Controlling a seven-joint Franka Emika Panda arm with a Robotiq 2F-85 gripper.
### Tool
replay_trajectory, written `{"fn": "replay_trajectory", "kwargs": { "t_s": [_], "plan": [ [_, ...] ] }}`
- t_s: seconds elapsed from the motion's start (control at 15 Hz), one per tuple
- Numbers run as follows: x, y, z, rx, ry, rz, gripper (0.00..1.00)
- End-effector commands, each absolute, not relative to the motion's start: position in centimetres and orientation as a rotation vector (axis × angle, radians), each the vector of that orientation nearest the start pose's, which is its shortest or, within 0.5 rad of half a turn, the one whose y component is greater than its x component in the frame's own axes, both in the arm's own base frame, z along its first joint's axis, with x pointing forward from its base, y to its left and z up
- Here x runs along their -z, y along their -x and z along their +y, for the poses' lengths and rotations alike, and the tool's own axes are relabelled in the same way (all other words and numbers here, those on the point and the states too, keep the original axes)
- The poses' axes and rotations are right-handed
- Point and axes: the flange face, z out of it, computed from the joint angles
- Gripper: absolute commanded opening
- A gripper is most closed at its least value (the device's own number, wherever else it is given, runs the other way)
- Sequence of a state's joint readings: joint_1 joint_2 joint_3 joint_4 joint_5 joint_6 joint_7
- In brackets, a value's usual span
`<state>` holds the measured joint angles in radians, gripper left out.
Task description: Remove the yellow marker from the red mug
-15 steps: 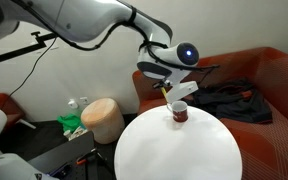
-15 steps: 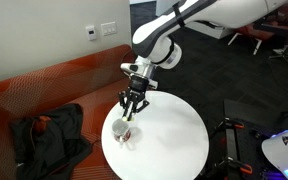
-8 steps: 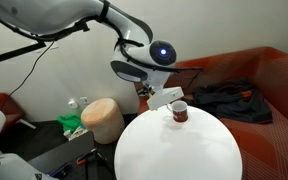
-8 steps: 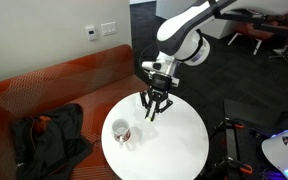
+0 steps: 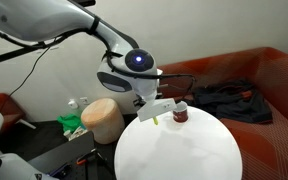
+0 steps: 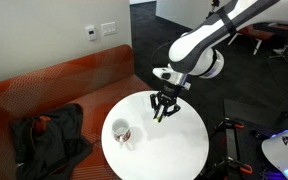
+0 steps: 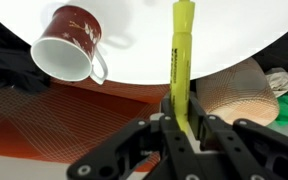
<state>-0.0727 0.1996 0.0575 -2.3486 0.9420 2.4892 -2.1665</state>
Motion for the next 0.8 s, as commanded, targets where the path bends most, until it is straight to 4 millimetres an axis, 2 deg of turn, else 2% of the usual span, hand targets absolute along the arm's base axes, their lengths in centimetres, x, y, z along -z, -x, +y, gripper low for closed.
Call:
{"fn": "replay_trajectory", "kwargs": {
  "t_s": [0.0,0.47,0.53,0.73],
  "plan": [
    [-22.9,-50.2,-1.0,0.567,2.262,-1.703,0.05],
    [-18.2,-51.2,-2.1,0.366,2.32,-1.535,0.05],
    [-19.0,-50.1,-1.6,0.389,2.311,-1.572,0.2],
    [-17.7,-50.5,-2.0,0.374,2.315,-1.552,0.2]
  ]
}}
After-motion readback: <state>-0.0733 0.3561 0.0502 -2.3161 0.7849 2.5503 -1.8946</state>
